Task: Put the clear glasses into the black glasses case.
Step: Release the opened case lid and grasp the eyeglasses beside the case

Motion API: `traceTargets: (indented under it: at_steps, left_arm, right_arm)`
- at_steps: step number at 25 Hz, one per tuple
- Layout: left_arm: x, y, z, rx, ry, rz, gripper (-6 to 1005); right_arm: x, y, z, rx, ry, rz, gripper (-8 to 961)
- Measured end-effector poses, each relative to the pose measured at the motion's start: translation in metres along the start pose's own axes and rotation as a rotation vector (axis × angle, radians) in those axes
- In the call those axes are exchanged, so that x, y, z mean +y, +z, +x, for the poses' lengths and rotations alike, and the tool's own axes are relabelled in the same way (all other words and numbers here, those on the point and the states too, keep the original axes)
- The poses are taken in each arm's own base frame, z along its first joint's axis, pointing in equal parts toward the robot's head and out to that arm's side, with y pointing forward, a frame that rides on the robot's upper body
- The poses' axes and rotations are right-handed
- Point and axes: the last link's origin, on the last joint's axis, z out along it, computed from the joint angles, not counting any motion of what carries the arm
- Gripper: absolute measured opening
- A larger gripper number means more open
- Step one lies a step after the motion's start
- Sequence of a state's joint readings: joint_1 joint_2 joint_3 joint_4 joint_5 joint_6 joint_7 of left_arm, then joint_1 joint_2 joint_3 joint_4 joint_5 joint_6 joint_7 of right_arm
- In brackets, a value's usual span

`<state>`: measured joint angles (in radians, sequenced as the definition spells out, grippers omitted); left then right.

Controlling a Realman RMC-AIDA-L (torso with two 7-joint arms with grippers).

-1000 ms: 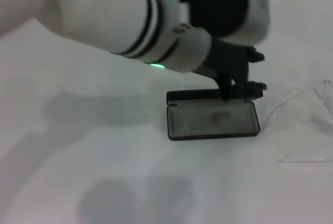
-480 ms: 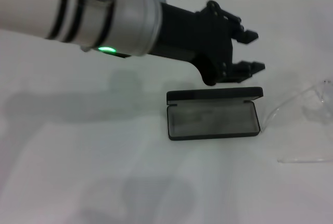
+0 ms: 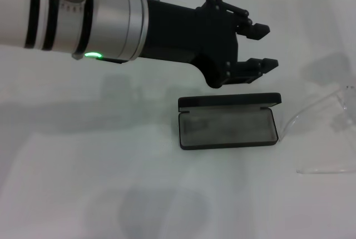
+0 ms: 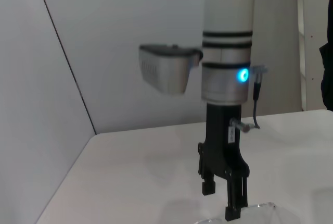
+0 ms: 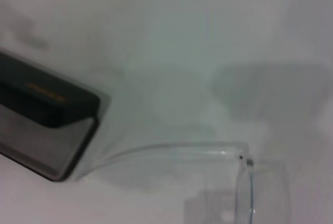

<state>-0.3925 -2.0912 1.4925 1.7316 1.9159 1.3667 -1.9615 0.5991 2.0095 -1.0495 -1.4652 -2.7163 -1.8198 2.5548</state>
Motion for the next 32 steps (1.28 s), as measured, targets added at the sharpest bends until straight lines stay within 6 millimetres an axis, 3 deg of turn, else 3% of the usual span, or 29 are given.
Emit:
traceTargets:
  at_steps: [16,18,30,32]
  left_arm:
    - [0.000,0.002,0.002,0.002,0.007,-0.007,457]
    - [-0.001,0.003,0.001,0.001,0.001,-0.009,456]
    - [-0.004,0.004,-0.004,-0.006,-0.019,-0.004,456]
    - [-0.004,0.004,-0.005,-0.008,-0.021,-0.002,456]
  right_arm:
    - [-0.006,0.044,0.008,0.050,-0.009,0.021,734]
    - [-0.006,0.048,0.008,0.055,-0.018,0.026,676]
    - [-0.010,0.056,0.009,0.055,-0.080,0.046,574]
    - [-0.010,0.056,0.010,0.055,-0.095,0.046,465]
